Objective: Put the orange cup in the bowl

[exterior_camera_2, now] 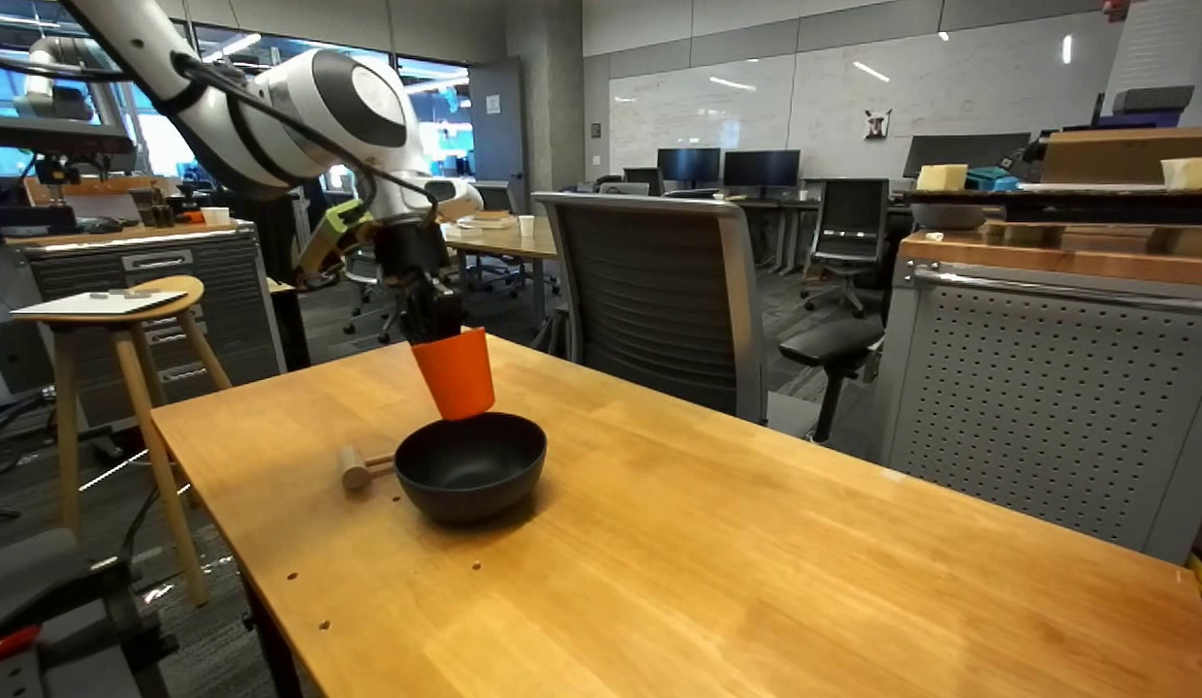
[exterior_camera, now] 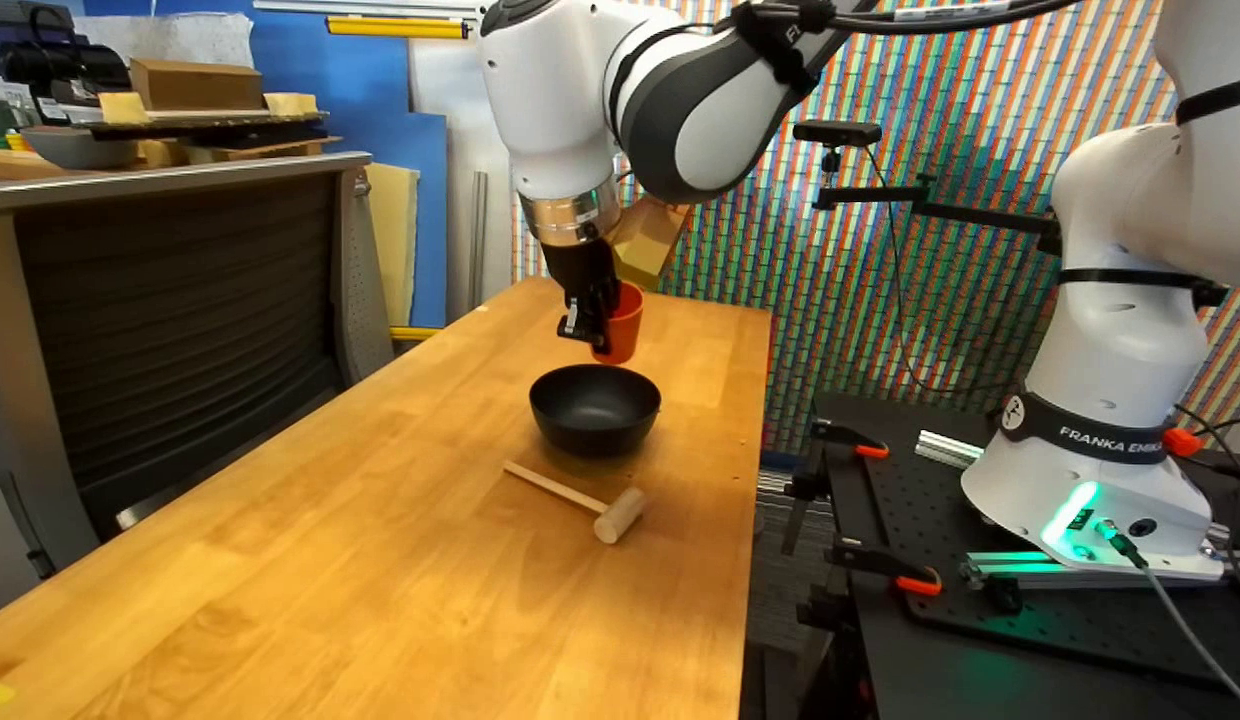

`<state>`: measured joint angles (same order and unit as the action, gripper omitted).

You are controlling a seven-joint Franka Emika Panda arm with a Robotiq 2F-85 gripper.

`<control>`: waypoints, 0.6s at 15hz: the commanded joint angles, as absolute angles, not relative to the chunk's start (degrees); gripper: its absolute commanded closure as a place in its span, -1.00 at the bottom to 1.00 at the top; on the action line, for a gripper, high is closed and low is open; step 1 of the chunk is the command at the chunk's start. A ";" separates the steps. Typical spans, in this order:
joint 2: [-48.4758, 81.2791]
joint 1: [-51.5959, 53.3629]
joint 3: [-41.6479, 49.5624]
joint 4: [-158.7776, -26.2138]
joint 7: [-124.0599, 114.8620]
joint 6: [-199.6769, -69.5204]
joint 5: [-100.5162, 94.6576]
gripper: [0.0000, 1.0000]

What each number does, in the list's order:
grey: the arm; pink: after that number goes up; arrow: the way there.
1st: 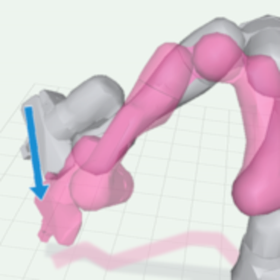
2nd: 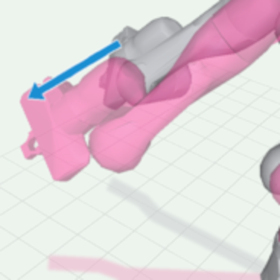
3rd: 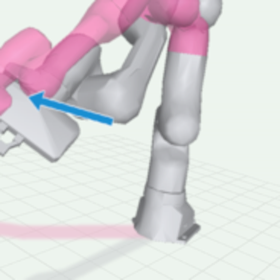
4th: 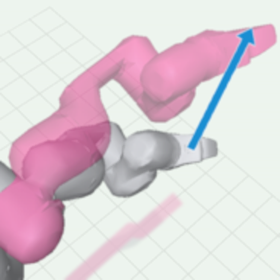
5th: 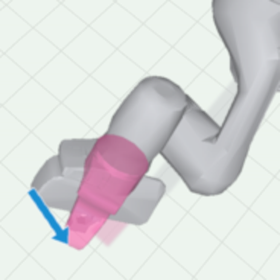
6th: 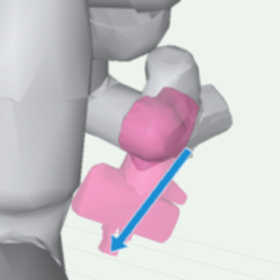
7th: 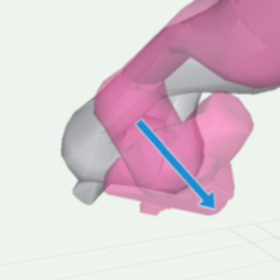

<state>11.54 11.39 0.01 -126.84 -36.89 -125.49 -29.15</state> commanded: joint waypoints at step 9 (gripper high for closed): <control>22.15 6.07 -0.28 -126.03 -24.72 -138.70 -11.31 0.84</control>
